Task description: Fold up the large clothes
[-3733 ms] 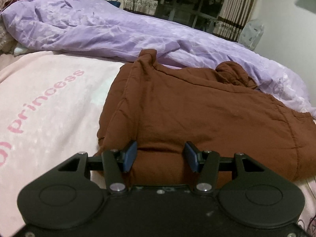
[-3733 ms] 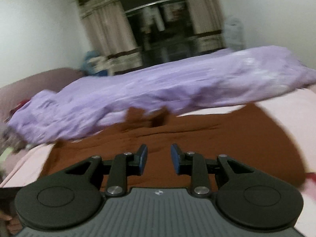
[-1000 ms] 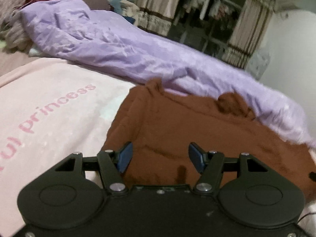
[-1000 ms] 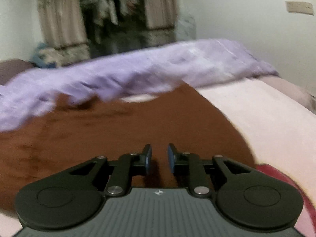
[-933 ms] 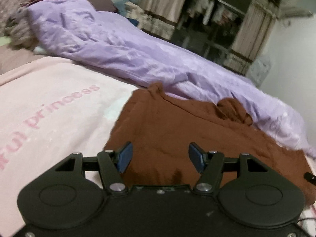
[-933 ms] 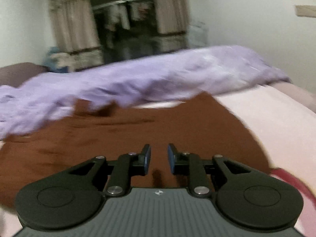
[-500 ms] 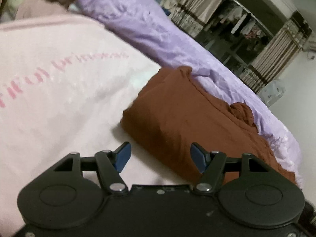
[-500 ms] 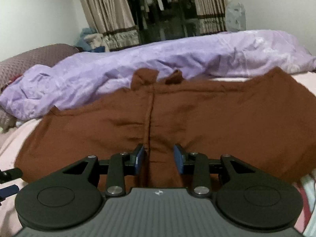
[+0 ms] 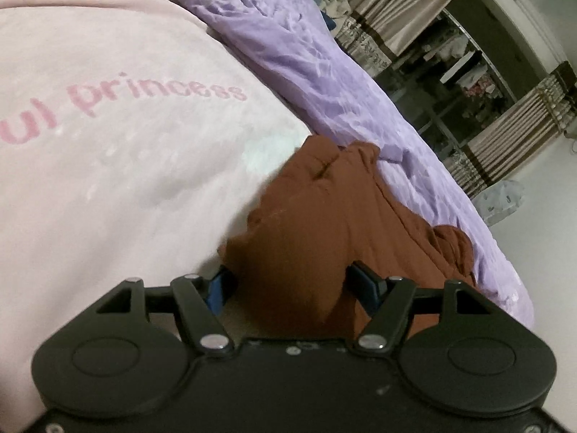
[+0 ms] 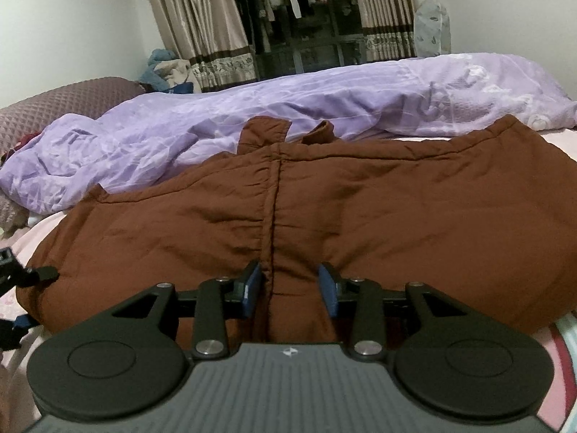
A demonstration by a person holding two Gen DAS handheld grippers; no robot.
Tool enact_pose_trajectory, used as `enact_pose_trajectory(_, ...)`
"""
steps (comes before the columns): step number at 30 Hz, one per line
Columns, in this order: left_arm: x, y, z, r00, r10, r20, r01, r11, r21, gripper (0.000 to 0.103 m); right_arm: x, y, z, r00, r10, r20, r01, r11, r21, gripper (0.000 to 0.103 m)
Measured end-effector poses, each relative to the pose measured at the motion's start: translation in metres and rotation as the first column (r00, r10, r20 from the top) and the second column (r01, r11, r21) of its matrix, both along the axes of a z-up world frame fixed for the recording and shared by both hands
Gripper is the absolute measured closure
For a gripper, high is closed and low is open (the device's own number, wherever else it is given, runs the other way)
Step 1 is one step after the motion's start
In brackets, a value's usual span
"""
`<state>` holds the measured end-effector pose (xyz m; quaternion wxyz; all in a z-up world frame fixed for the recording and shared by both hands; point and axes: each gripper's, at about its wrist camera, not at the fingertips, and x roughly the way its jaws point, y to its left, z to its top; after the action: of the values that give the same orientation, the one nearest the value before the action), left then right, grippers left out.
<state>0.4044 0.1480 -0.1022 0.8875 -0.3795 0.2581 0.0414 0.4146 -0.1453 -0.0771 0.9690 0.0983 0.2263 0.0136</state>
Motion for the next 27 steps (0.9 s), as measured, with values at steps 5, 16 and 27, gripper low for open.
enact_pose_trajectory(5,0.022,0.006,0.002,1.0,-0.02,0.012,0.019,0.998,0.063,0.029,0.001,0.001,-0.002,1.0,-0.003,0.003,0.003,1.0,-0.007,0.058)
enact_pose_trajectory(16,0.017,0.01,0.003,0.997,-0.059,0.057,0.055,0.996,0.063,0.053,-0.001,0.001,0.016,0.998,-0.017,0.065,0.017,1.0,0.003,0.058)
enact_pose_trajectory(27,0.02,0.009,0.015,0.991,-0.085,0.099,0.077,0.994,0.08,0.064,0.055,0.0,0.013,0.997,-0.075,0.031,0.075,0.997,-0.018,0.058)
